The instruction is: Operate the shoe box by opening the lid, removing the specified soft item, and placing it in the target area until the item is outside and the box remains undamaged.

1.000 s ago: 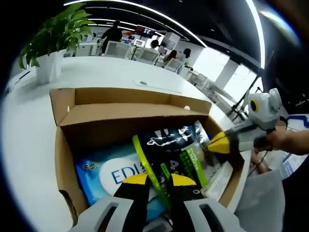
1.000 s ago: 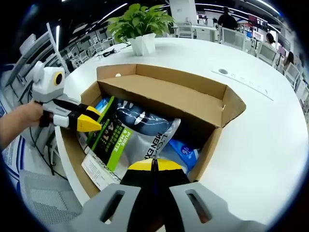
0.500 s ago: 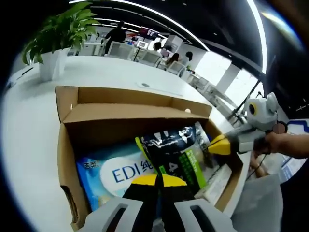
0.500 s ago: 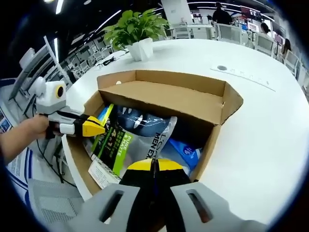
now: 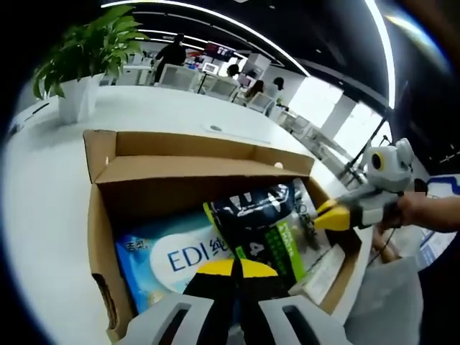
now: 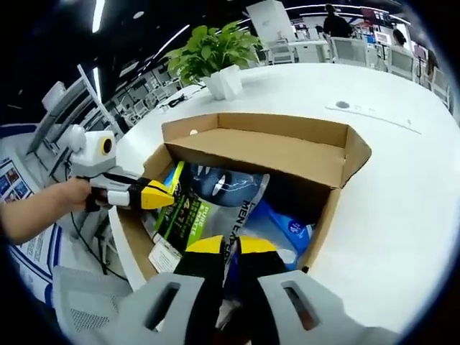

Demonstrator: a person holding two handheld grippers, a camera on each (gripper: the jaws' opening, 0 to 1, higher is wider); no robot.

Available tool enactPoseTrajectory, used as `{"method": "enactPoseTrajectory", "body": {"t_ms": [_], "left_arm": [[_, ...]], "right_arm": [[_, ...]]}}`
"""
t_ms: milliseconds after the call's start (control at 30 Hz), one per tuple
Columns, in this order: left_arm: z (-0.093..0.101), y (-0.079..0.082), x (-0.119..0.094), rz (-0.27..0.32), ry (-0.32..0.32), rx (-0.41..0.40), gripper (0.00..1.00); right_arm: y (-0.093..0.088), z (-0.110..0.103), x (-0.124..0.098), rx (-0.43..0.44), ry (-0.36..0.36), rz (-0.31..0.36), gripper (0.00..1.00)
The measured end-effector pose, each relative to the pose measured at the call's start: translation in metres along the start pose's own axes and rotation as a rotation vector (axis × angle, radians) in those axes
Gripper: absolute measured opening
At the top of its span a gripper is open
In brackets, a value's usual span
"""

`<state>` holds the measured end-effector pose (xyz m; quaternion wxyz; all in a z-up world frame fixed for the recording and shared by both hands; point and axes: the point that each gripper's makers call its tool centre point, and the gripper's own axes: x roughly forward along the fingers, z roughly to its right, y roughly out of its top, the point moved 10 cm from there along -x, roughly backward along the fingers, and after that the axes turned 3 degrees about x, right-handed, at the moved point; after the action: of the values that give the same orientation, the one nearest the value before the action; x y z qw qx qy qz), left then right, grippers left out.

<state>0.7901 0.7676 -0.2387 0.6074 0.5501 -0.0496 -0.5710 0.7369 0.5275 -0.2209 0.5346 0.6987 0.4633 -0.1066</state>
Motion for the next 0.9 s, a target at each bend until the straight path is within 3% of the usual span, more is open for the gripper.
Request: {"method": "enactPoseTrajectory", "body": {"t_ms": [167, 900], "left_arm": [[0.005, 0.003, -0.004, 0.010, 0.004, 0.010, 0.00], [0.021, 0.022, -0.022, 0.039, 0.031, 0.052, 0.00]], "right_arm": [[0.000, -0.001, 0.002, -0.047, -0.029, -0.003, 0.00], [0.012, -0.006, -0.016, 0.018, -0.031, 0.043, 0.00]]}}
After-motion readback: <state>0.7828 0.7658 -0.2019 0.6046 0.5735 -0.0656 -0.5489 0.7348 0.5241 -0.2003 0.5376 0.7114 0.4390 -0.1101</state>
